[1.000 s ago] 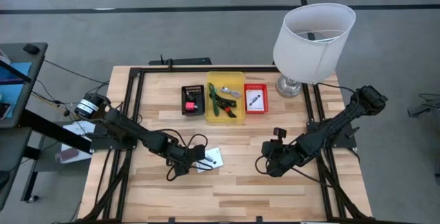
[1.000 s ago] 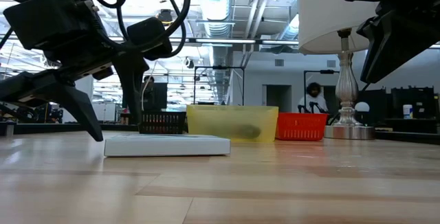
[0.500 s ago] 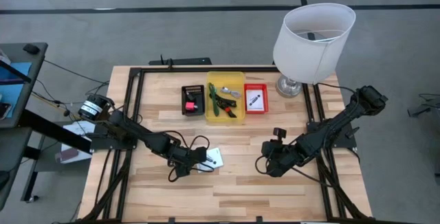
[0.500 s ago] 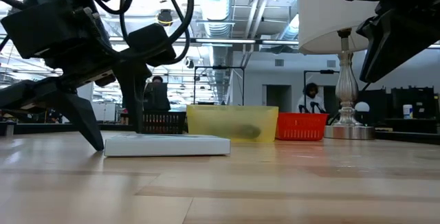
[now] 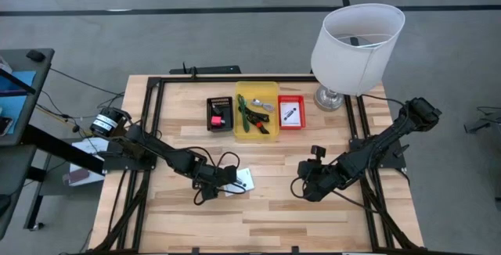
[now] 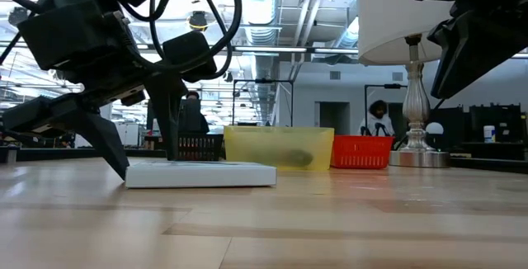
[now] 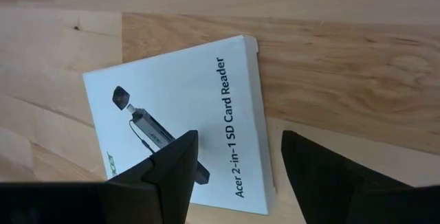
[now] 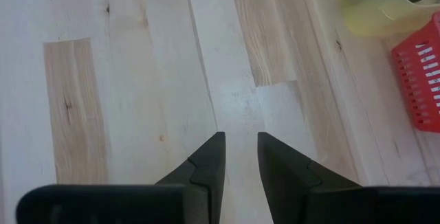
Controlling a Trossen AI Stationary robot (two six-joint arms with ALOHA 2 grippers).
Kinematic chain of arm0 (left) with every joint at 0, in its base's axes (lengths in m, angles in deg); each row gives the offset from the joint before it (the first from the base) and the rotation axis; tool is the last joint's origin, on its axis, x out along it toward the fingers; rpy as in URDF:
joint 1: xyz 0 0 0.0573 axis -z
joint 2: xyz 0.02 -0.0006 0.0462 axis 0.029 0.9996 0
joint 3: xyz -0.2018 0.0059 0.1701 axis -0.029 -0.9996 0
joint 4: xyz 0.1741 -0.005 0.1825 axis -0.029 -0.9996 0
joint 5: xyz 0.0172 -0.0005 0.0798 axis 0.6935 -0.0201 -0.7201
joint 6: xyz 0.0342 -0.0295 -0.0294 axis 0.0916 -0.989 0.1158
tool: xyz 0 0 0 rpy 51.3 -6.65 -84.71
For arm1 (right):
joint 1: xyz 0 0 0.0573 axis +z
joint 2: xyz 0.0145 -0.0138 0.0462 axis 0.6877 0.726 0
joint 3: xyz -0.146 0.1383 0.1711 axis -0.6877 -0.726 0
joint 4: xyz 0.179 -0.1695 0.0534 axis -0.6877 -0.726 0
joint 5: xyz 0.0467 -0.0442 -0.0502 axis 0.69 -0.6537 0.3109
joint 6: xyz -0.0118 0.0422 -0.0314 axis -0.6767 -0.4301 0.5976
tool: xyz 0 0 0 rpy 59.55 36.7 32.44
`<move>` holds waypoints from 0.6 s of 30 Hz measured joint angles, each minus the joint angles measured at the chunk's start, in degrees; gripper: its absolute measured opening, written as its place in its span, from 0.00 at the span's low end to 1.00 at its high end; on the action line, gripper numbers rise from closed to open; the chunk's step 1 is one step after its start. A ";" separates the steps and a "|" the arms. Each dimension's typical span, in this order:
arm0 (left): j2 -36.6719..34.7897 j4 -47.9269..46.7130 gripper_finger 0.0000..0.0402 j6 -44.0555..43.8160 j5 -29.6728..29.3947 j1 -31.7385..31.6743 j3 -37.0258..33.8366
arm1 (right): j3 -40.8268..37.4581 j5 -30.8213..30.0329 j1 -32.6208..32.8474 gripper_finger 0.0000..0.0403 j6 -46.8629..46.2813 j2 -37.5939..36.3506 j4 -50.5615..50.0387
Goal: Pick and place items into bin
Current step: Put the white card reader box into the red bin
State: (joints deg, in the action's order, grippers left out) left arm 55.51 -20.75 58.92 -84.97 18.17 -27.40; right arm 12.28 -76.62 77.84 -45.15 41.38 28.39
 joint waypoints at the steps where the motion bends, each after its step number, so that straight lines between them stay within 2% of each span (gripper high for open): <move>1: 0.00 0.00 0.51 -0.02 0.01 -0.04 0.00 | 0.00 0.00 -0.01 0.20 0.00 0.00 0.02; 4: 0.72 -0.08 0.50 0.01 0.39 -0.34 0.01 | 0.00 0.00 0.00 0.20 0.00 0.00 0.03; 7: 2.60 -0.17 0.44 0.00 0.73 -0.89 0.22 | 0.00 0.00 -0.02 0.20 0.00 0.00 0.22; 12: 4.23 2.93 0.26 -0.26 3.23 -2.75 0.15 | 0.00 0.02 0.08 0.20 0.00 0.00 0.44; 16: 4.66 5.05 0.06 -0.38 1.42 -3.73 0.04 | 0.00 0.02 0.09 0.20 0.00 0.00 0.82; 18: 4.63 4.98 0.03 -1.09 1.12 -4.06 0.02 | 0.00 0.02 0.09 0.20 0.00 0.00 0.88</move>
State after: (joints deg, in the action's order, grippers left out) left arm 60.15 -15.77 57.83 -83.85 14.10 -27.38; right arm 12.28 -76.60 77.93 -45.15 41.38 29.27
